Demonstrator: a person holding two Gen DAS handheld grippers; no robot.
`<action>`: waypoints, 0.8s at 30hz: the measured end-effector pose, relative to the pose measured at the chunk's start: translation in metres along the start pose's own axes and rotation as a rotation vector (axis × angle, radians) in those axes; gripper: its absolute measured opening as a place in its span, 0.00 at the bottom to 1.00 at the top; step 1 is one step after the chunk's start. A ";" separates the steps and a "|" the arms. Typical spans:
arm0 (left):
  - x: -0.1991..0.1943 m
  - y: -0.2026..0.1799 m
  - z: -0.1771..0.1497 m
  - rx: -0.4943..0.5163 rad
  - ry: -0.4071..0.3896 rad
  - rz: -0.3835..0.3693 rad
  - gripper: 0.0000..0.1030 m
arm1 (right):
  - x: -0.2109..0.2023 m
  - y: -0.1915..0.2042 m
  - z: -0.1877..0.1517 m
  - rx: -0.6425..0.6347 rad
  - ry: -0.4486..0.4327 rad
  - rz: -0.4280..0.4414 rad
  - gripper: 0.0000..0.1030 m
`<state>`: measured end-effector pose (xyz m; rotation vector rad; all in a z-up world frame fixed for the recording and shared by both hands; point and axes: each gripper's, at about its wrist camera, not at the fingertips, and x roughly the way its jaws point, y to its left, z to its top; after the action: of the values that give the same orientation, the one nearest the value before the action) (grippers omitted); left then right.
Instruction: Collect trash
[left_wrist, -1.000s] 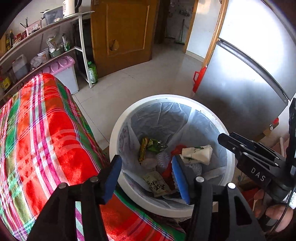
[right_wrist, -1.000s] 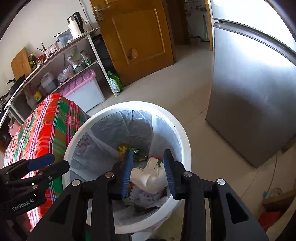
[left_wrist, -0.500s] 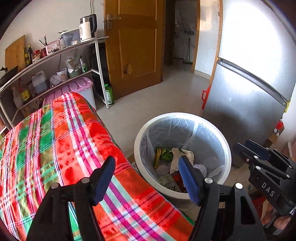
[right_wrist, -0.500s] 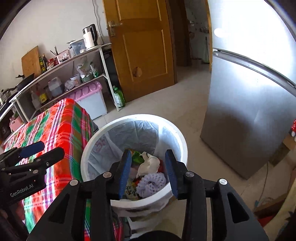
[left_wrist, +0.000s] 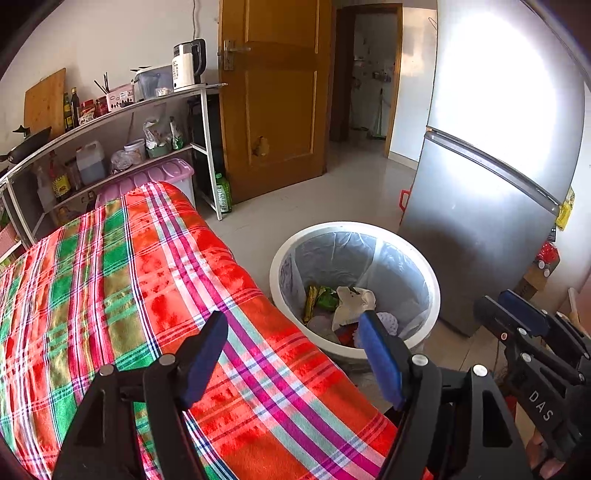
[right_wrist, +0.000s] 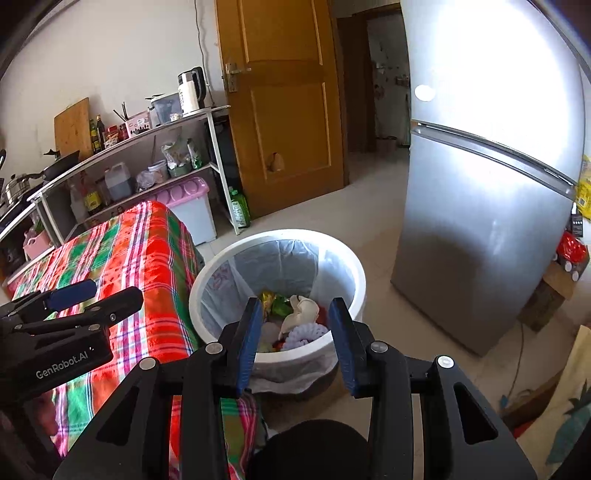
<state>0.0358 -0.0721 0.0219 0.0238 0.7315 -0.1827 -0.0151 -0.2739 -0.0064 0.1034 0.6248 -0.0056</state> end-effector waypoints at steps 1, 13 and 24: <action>-0.002 0.000 0.000 -0.002 -0.008 0.001 0.73 | -0.003 0.000 -0.001 0.002 -0.004 0.004 0.38; -0.015 0.003 -0.004 -0.005 -0.038 0.013 0.73 | -0.013 0.007 -0.005 -0.009 -0.023 0.015 0.38; -0.016 0.001 -0.005 0.000 -0.035 0.016 0.73 | -0.017 0.010 -0.004 -0.020 -0.032 0.018 0.38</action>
<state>0.0213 -0.0677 0.0289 0.0268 0.6960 -0.1672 -0.0308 -0.2641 0.0010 0.0896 0.5917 0.0158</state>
